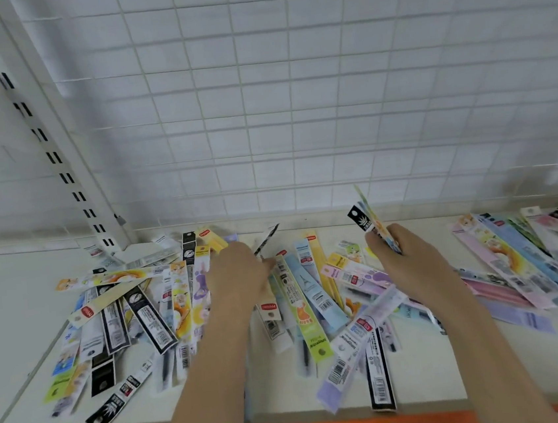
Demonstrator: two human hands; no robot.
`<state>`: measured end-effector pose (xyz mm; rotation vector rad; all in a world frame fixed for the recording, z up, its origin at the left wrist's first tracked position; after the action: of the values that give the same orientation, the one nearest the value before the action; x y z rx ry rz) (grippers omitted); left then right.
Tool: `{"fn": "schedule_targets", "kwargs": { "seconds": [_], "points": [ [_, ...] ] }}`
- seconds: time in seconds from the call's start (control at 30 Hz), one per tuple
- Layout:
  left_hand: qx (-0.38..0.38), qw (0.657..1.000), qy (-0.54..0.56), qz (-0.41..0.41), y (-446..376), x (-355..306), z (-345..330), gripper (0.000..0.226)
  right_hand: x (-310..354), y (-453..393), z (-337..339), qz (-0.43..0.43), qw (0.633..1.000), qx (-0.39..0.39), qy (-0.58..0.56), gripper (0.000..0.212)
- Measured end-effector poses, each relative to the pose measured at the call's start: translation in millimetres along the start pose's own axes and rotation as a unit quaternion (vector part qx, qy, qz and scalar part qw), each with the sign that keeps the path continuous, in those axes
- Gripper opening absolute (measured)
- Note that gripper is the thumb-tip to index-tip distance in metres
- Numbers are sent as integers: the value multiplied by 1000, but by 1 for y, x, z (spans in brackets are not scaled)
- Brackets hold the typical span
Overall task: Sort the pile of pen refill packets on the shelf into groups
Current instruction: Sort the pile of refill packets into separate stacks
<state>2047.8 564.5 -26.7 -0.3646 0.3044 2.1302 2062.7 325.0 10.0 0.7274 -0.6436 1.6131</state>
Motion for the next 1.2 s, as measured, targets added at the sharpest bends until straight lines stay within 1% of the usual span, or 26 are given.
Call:
{"fn": "schedule_targets", "kwargs": {
  "seconds": [0.03,0.13,0.23,0.27,0.33,0.37,0.4,0.43,0.47,0.5,0.57,0.63,0.73,0.8,0.9,0.97,1.07,1.1,1.2],
  "points": [
    [-1,1000,-13,4,-1,0,-2,46,-3,1,2,1,1000,2,-7,32],
    [3,1000,-20,15,-4,4,-3,27,-10,0,4,-4,1000,17,-3,30],
    [30,1000,-8,4,-5,7,4,13,-13,-2,-1,-10,998,59,-16,28],
    [40,999,3,-4,-4,6,6,21,-13,-1,-4,-11,996,82,-28,28],
    [47,999,-1,-19,-1,6,12,49,-15,1,-11,-20,992,117,-45,28],
    [41,999,-14,-25,1,5,16,50,-15,2,-13,-24,991,123,-45,28],
    [36,999,-14,-29,5,5,20,41,-15,2,-14,-24,991,123,-39,28],
    [30,999,-4,-35,8,4,22,29,-14,2,-14,-19,992,119,-26,29],
    [26,999,15,-35,13,4,26,15,-13,3,-12,-11,993,114,-5,30],
    [21,998,39,-39,18,4,30,8,-12,3,-11,-2,994,110,19,32],
    [9,993,107,-47,26,2,39,11,-11,4,-9,6,994,106,41,35],
    [-18,981,191,-38,34,3,51,12,-11,6,-5,3,993,107,40,34],
    [-50,937,344,-29,46,6,62,12,-14,8,-3,-1,992,116,48,31],
    [-62,915,398,-35,54,7,64,14,-18,11,-4,-6,991,121,59,30],
    [-85,897,433,-35,66,8,66,25,-25,13,-8,10,989,117,84,30],
    [-108,901,419,-37,71,10,69,31,-29,14,-10,10,987,126,97,26],
    [-134,908,394,-50,78,12,74,36,-33,17,-13,6,984,157,86,5],
    [-134,910,388,-52,79,12,73,37,-33,18,-13,7,982,166,87,2],
    [-115,911,394,-51,80,14,68,33,-34,22,-17,19,977,186,97,8]
  ]
}}
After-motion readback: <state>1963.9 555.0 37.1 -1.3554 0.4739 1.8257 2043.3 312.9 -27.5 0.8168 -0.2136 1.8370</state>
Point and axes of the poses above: each hand's wrist, its own y-axis away from the middle knuckle, its own z-axis out of the back of the hand, x = y × z, the point moved 6 cm from there along -y, towards the middle knuckle, and after that the axes turned 1 degree about -y, right-handed, at the moved point
